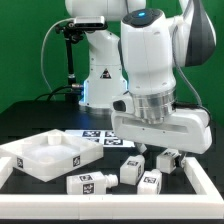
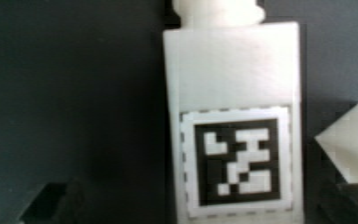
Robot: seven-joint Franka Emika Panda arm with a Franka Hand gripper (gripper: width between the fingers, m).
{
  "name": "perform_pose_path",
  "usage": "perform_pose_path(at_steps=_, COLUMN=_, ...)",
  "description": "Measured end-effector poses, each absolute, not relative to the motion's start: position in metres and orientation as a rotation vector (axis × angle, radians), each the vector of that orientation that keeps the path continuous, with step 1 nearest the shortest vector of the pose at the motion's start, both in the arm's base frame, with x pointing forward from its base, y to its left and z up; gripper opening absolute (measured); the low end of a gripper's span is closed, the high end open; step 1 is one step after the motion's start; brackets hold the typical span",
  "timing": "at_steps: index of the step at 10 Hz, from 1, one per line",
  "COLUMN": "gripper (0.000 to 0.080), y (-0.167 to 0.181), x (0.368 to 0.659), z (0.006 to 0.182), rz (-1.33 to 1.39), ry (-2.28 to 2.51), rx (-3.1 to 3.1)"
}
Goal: Assemble one leg
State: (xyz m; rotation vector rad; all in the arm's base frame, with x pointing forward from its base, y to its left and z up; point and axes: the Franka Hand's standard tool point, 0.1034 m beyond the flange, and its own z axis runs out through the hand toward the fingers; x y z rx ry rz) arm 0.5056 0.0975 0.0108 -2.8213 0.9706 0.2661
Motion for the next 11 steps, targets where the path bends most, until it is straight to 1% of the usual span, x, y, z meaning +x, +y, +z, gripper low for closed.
perform_pose_path(at_steps=1, gripper=0.0387, y=0.098, x=0.506, z=0.011, rz=0.266, ry=0.971, rx=-2.821)
perform_pose_path(at_steps=2, gripper=0.0387, y=0.098, x=0.506, z=0.011, rz=0.266, ry=0.971, rx=-2.821)
perform_pose_path(at_steps=3, gripper=0.0285, y=0.098, x=0.506, z=0.011, rz=0.266, ry=0.971, rx=-2.821)
perform_pose_path(at_steps=6, gripper=0.0285, y=0.099, x=0.503, z=0.011, rz=0.265, ry=0.956, rx=-2.826)
perform_pose_path(at_steps=8, gripper=0.0285, y=0.109, x=0.472, z=0.018, rz=0.252, ry=0.757, rx=-2.893)
perform_pose_path(at_steps=10, gripper=0.0285, y=0.125, x=0.439, z=0.022, rz=0.224, ry=0.721, rx=-2.922)
perform_pose_path(at_steps=11, gripper=0.0285, y=0.126, x=0.435, z=0.024, rz=0.215, ry=0.751, rx=-2.918)
